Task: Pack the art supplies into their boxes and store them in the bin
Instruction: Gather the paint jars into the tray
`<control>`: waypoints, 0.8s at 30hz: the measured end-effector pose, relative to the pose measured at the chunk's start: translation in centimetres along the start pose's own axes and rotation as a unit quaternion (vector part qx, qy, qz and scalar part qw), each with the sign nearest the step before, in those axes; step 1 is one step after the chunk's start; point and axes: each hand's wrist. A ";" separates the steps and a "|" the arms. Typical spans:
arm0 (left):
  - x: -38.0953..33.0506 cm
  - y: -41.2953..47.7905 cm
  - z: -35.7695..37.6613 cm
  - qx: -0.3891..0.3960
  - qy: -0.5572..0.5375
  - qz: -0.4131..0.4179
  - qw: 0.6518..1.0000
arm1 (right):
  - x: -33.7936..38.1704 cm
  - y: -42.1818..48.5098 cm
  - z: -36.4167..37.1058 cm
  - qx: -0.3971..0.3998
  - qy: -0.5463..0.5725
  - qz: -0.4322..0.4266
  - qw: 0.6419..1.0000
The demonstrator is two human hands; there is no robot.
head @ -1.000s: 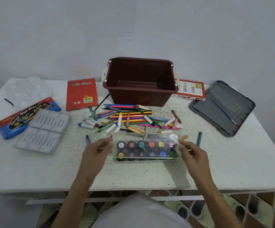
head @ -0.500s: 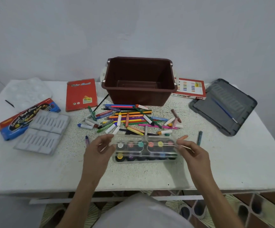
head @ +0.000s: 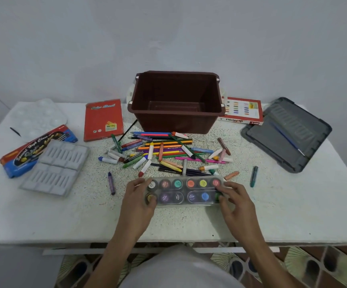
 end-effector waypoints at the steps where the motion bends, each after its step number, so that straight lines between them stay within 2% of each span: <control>1: 0.1 0.0 0.1 0.002 0.004 0.002 1.000 | 0.0 -0.1 0.1 0.005 -0.003 0.003 1.000; 11: 1.4 -0.2 1.8 -0.007 0.075 0.038 0.996 | 0.2 -0.7 0.6 0.020 -0.001 0.011 1.000; 17: 1.7 0.6 4.6 -0.035 0.225 0.064 0.972 | 1.1 -1.9 2.1 0.043 0.022 0.010 0.999; 20: 2.1 0.9 4.4 -0.036 0.244 0.127 0.961 | 1.0 -1.5 1.9 0.048 0.023 0.013 0.999; 22: 2.4 0.7 4.3 0.001 0.244 0.184 0.952 | 1.0 -1.7 1.8 0.044 0.028 0.024 0.998; 24: 2.4 0.4 4.2 0.028 0.248 0.206 0.946 | 1.3 -2.0 1.8 0.031 0.030 0.036 0.998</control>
Point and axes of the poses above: each hand's wrist, its own y-axis towards the middle knuckle, its own z-axis out of the palm, x = y × z, and after that the axes turned 15 degrees about -y, right-handed
